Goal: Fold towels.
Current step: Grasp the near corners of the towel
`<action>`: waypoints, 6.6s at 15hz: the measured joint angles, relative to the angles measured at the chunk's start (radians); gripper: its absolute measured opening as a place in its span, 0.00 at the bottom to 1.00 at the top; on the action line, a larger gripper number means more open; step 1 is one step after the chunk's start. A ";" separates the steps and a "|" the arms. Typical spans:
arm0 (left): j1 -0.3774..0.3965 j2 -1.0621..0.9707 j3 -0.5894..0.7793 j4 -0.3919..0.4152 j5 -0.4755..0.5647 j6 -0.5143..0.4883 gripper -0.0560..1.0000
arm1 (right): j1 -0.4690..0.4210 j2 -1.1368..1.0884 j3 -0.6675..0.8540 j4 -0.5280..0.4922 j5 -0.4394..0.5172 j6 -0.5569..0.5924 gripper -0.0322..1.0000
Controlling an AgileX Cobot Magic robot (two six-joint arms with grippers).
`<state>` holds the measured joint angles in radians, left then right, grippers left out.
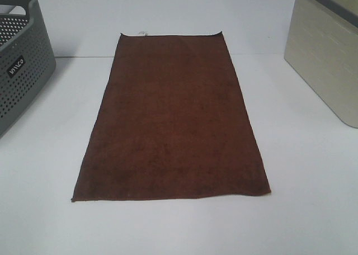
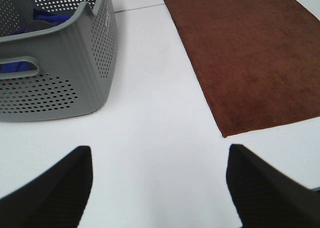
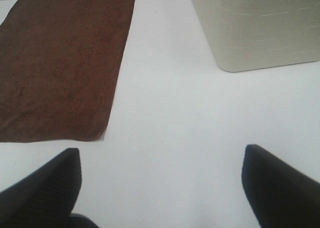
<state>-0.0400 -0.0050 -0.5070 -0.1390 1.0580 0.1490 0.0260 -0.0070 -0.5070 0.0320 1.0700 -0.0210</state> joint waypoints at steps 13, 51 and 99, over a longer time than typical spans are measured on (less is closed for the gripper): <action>0.000 0.000 0.000 0.000 0.000 0.000 0.73 | 0.000 0.000 0.000 0.000 0.000 0.000 0.83; 0.000 0.000 0.000 0.000 0.000 0.000 0.73 | 0.000 0.000 0.000 0.000 0.000 0.000 0.83; -0.145 1.972 -0.224 -1.340 -0.512 0.869 0.25 | 0.125 1.922 -0.284 0.939 -0.599 -0.674 0.46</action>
<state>-0.1850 1.9670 -0.7310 -1.4790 0.5460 1.0180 0.1510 1.9150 -0.7910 0.9710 0.4710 -0.6950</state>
